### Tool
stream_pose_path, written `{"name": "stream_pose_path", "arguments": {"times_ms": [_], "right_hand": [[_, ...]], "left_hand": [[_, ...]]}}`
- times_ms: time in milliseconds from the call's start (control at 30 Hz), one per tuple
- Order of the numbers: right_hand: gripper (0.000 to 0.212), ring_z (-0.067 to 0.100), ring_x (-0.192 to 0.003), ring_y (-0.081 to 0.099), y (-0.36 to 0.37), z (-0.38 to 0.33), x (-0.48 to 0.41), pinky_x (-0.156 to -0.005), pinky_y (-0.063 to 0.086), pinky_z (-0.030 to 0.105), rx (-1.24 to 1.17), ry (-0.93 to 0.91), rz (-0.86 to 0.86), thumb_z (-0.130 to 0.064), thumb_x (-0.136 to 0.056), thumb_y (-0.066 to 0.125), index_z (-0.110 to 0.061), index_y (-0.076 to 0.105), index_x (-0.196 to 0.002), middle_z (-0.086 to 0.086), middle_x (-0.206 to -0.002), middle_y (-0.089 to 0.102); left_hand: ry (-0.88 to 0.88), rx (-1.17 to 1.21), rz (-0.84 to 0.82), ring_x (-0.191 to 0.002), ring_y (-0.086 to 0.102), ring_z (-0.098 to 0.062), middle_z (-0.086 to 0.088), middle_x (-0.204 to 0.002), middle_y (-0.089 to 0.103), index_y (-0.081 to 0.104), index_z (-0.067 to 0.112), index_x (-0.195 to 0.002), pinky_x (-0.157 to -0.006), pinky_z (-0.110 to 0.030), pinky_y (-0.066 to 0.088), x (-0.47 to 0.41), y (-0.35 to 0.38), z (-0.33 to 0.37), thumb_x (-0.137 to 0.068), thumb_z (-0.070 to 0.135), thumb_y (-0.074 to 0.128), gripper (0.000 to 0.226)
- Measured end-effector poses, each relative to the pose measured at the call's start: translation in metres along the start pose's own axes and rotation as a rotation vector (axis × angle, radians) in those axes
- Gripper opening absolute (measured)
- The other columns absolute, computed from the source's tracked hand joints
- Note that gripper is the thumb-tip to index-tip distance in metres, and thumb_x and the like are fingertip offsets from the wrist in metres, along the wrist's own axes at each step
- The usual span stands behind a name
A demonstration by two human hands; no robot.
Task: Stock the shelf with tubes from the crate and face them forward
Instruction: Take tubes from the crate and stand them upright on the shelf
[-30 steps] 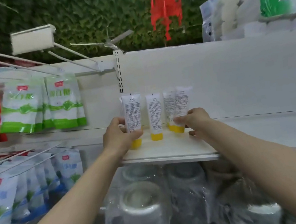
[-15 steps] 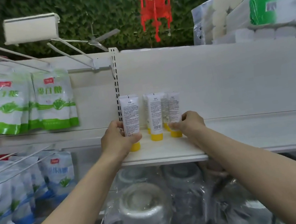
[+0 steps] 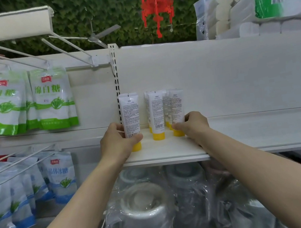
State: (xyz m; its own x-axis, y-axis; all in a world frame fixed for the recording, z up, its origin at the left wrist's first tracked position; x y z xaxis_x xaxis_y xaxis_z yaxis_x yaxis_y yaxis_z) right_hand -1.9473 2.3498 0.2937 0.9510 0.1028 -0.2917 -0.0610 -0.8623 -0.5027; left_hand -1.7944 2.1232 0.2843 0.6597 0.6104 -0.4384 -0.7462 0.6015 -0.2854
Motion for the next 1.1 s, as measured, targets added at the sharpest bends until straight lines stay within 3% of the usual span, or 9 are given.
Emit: {"name": "stream_pose_path", "arguments": {"times_ms": [700, 1100], "right_hand": [[0.04, 0.023, -0.099, 0.065, -0.0009, 0.0005, 0.002, -0.091, 0.054, 0.039, -0.013, 0.025, 0.004, -0.037, -0.078, 0.08, -0.014, 0.065, -0.108, 0.004, -0.112, 0.068], [0.036, 0.023, -0.098, 0.065, -0.002, 0.0033, 0.0007, -0.09, 0.054, 0.041, -0.007, 0.022, 0.02, -0.038, -0.078, 0.08, -0.015, 0.065, -0.103, 0.003, -0.109, 0.069]], "left_hand": [[0.001, 0.012, 0.0, -0.088, 0.067, -0.018, 0.003, -0.096, 0.069, 0.055, 0.022, -0.098, -0.085, -0.041, 0.055, -0.0002, -0.0026, -0.0033, -0.062, 0.033, 0.09, 0.051], [0.001, 0.025, -0.012, -0.088, 0.065, -0.017, 0.003, -0.096, 0.068, 0.057, 0.019, -0.102, -0.081, -0.034, 0.053, 0.0036, -0.0033, -0.0008, -0.065, 0.03, 0.089, 0.05]]}}
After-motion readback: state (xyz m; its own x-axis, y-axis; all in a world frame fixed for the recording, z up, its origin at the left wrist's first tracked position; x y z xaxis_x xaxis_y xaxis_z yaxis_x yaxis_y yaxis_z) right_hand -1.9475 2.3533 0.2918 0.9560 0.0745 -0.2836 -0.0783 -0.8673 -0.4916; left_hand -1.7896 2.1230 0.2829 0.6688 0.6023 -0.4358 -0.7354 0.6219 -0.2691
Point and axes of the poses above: each hand's wrist, its own x-axis away from the middle knuckle, its own y-axis out of the palm, z = x × y, the point moved 8 cm from there along -x, towards the middle knuckle
